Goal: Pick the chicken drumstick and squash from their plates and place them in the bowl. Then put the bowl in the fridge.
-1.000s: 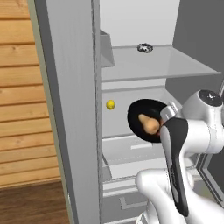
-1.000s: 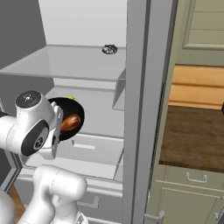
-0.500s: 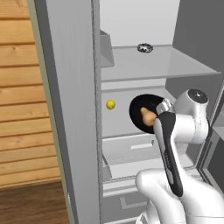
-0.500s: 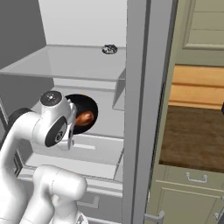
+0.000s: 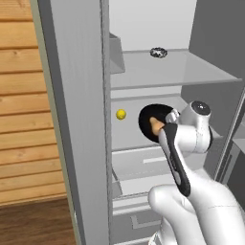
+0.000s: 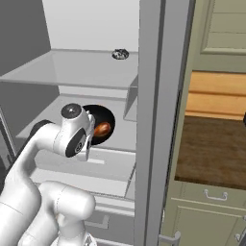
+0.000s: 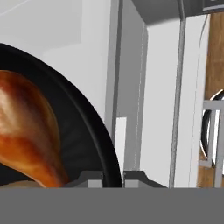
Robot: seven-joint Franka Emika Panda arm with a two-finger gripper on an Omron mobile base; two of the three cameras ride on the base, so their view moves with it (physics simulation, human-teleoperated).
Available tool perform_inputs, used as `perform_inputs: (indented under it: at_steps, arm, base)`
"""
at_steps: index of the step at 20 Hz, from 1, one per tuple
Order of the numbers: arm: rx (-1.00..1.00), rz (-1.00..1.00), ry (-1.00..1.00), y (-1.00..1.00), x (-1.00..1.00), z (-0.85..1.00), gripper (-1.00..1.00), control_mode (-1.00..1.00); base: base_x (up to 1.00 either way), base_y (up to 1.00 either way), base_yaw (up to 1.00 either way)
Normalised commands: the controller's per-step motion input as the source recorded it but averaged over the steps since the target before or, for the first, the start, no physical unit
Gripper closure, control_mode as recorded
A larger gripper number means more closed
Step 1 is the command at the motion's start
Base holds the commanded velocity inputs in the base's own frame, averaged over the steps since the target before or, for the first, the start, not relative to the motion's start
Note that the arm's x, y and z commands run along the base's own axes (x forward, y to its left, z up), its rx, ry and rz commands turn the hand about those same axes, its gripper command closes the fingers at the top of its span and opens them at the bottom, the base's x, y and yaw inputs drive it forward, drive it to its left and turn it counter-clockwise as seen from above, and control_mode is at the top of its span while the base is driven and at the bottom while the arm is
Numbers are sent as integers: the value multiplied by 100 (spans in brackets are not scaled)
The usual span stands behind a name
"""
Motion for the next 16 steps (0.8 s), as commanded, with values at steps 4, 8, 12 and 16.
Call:
perform_inputs:
  at_steps: [4,8,12,16]
  arm:
    - [0,-7,9,-3,78,-18,100,-100]
    - [1,-3,4,0,53,-16,100,-100]
    - [1,0,0,0,12,-11,100,-100]
    - [2,0,0,0,8,-10,100,-100]
  base:
    - [0,0,0]
    - [0,0,0]
    - [0,0,0]
    - [0,0,0]
